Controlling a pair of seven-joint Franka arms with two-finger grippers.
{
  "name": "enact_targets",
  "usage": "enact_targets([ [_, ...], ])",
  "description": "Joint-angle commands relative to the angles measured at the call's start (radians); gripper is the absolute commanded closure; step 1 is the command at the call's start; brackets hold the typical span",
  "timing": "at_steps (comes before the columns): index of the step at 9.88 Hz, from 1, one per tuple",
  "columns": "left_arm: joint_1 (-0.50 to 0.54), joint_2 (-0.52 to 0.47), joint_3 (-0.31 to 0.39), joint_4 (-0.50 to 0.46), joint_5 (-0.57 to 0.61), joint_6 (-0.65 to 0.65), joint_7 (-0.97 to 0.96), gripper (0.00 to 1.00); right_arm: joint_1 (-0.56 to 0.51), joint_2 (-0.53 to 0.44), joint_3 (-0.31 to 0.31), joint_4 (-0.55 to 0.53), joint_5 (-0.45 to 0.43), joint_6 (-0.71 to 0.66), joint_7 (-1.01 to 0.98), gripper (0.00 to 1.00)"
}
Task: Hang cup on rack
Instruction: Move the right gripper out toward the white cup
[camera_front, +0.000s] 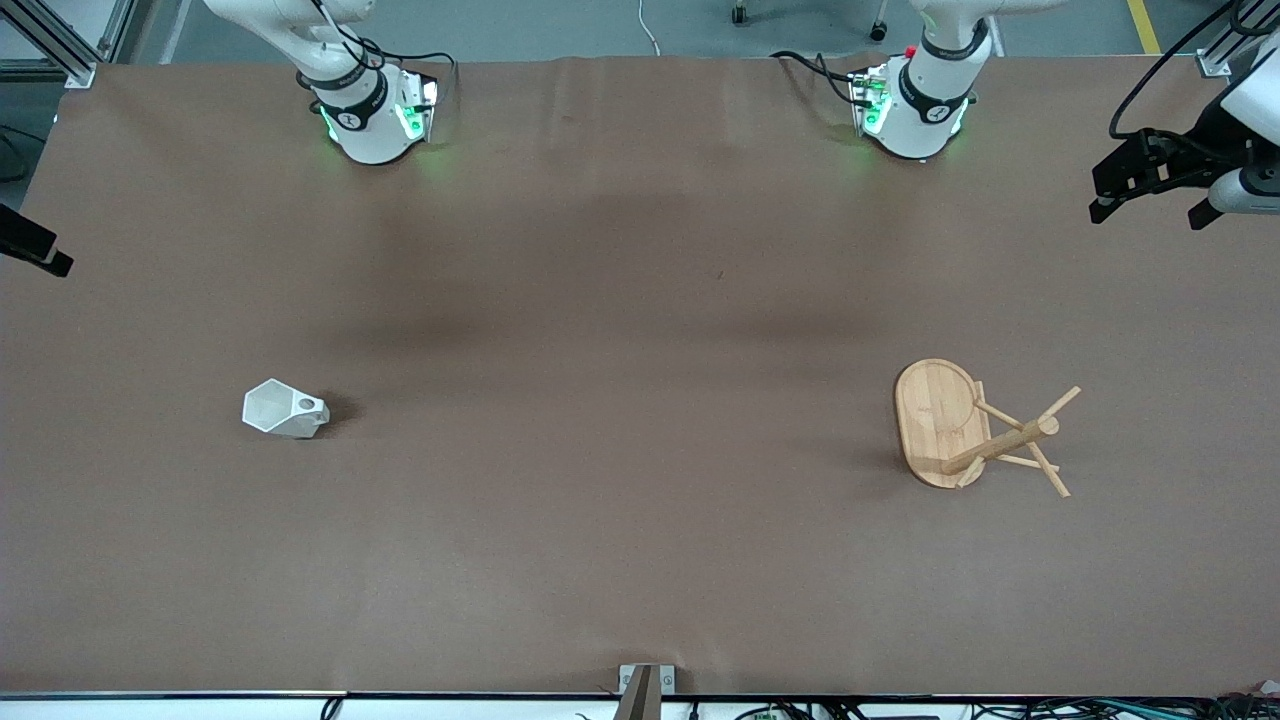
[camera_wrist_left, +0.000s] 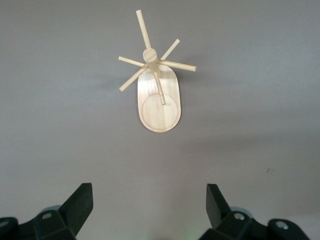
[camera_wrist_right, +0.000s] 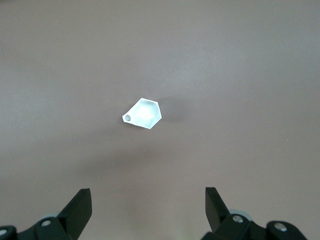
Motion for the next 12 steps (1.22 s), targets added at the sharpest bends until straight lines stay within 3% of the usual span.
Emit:
enact_targets([
  [1, 0.002, 0.011, 0.001, -0.008, -0.005, -0.007, 0.013, 0.0, -0.019, -0.003, 0.01, -0.002, 0.017, -0.005, 0.003, 0.0],
  [4, 0.005, 0.051, 0.001, 0.053, -0.002, -0.039, 0.013, 0.0, -0.026, 0.012, 0.007, -0.014, 0.017, 0.01, -0.001, 0.0],
  [6, 0.001, 0.053, 0.001, 0.046, -0.005, -0.05, -0.002, 0.0, -0.019, 0.069, 0.009, -0.071, 0.017, 0.102, -0.006, 0.0],
  [10, 0.005, 0.059, -0.001, 0.047, -0.012, -0.062, 0.016, 0.0, -0.019, 0.113, 0.009, -0.395, 0.017, 0.491, -0.116, 0.0],
  [12, 0.002, 0.068, -0.001, 0.047, -0.017, -0.062, 0.016, 0.0, -0.018, 0.187, 0.01, -0.489, 0.018, 0.696, -0.159, 0.0],
])
